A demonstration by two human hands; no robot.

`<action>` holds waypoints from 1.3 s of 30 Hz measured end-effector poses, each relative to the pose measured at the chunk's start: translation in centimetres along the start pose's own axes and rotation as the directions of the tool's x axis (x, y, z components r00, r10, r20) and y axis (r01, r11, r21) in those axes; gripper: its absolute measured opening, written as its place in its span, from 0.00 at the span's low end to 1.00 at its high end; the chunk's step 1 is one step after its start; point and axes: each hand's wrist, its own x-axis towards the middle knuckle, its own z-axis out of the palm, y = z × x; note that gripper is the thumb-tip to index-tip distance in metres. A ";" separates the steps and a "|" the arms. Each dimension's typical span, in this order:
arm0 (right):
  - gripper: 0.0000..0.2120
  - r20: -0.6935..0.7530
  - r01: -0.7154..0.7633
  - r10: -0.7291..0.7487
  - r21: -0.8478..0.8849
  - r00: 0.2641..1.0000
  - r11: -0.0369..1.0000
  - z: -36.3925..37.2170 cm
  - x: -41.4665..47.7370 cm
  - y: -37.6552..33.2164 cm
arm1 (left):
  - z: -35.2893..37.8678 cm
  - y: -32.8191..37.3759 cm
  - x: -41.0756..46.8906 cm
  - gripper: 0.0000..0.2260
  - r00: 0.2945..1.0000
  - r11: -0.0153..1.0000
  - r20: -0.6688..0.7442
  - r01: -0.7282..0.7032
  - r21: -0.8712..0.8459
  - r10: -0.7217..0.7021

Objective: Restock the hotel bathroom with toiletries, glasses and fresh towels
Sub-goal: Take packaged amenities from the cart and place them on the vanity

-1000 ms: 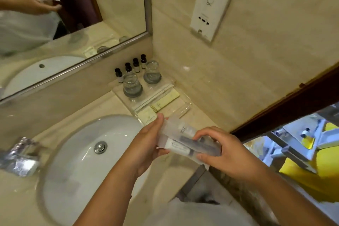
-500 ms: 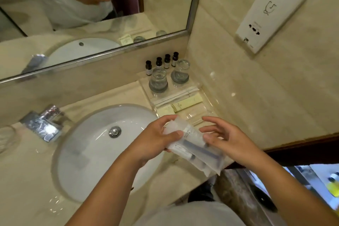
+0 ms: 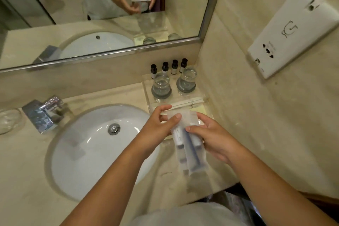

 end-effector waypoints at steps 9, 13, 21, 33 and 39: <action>0.15 -0.358 -0.023 0.189 0.419 0.914 0.908 -1.8 5.0 4.7 | 2.0 -4.9 2.6 0.40 0.959 0.964 0.164 0.201 0.177 -0.230; 0.27 -0.354 -0.069 0.266 0.482 0.896 0.873 -2.6 6.3 6.6 | 1.4 -4.3 5.8 0.39 0.956 0.908 0.167 0.161 0.386 -0.240; 0.38 -0.473 -0.088 0.287 0.398 0.833 0.913 -4.1 6.9 8.2 | 1.5 -4.3 11.6 0.32 0.965 0.784 0.193 0.021 0.621 -0.178; 0.26 -0.308 -0.044 -0.306 -0.767 0.901 0.641 -4.3 6.5 9.0 | 3.1 -5.4 15.5 0.30 0.979 0.583 0.201 -0.147 0.799 -0.028; 0.34 -0.205 -0.120 -0.196 -0.919 0.959 0.374 -4.2 8.1 9.4 | 2.8 -5.5 15.7 0.20 0.974 0.472 0.219 -0.223 0.853 0.065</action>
